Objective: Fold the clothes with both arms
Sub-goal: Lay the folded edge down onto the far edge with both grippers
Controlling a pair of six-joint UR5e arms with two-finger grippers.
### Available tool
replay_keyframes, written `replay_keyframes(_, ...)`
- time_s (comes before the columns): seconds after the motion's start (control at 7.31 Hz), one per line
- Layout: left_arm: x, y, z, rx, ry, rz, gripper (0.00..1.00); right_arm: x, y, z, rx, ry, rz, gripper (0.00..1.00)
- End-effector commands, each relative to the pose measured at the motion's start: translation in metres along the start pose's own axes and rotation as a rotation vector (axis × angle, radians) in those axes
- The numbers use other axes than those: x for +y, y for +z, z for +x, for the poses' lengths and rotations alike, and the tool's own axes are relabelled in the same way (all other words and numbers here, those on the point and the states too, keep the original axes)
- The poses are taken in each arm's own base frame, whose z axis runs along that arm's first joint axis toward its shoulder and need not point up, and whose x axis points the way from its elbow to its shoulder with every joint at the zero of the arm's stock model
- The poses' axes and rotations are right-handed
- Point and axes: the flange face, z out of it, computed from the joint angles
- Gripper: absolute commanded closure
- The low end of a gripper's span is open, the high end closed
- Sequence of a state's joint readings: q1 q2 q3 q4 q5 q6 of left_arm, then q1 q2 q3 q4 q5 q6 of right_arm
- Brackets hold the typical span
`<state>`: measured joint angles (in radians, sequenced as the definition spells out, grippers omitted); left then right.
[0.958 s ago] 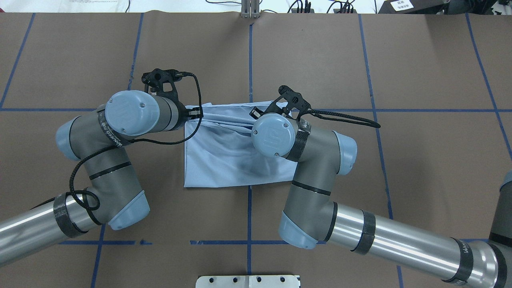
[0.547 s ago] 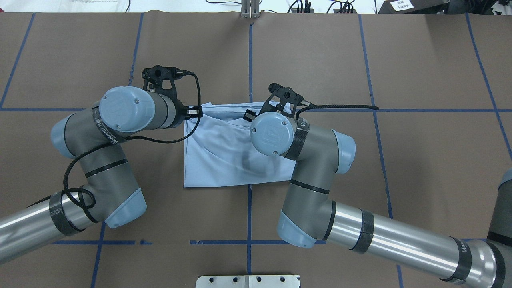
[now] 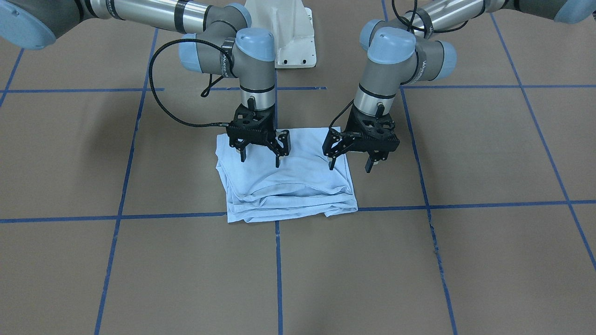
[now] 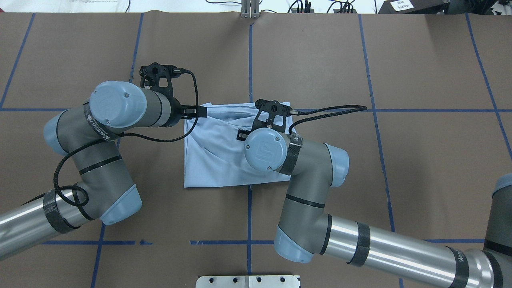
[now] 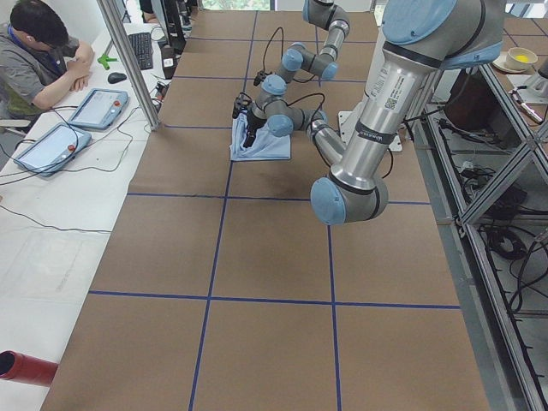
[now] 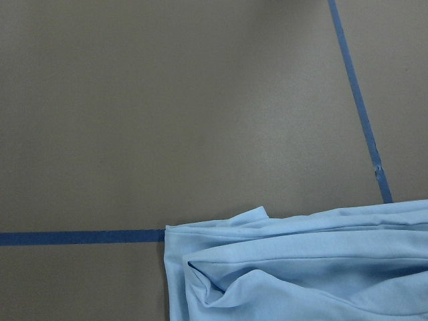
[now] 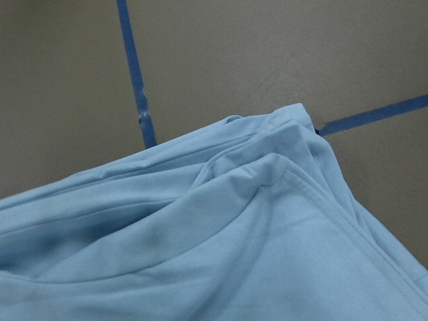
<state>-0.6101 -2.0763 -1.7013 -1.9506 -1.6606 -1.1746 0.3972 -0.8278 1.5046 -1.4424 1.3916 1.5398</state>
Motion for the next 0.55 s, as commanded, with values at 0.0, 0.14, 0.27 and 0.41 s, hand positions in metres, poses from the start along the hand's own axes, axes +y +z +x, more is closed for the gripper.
replay_keyframes(0.0, 0.000, -0.001, 0.000, 0.001, -0.004, 0.000, 0.00, -0.015, 0.036, 0.013, 0.084, -0.076, 0.024, 0.00)
replay_keyframes(0.14, 0.000, 0.000, -0.001, 0.000, -0.004, 0.000, 0.00, -0.027, 0.053, 0.022, 0.122, -0.098, 0.031, 0.00)
replay_keyframes(0.27, 0.001, 0.000, -0.002, 0.000, -0.005, 0.000, 0.00, -0.049, 0.060, 0.029, 0.144, -0.116, 0.047, 0.00)
replay_keyframes(0.41, 0.001, 0.001, -0.003, -0.003, -0.006, -0.002, 0.00, -0.080, 0.076, 0.044, 0.188, -0.111, 0.069, 0.00)
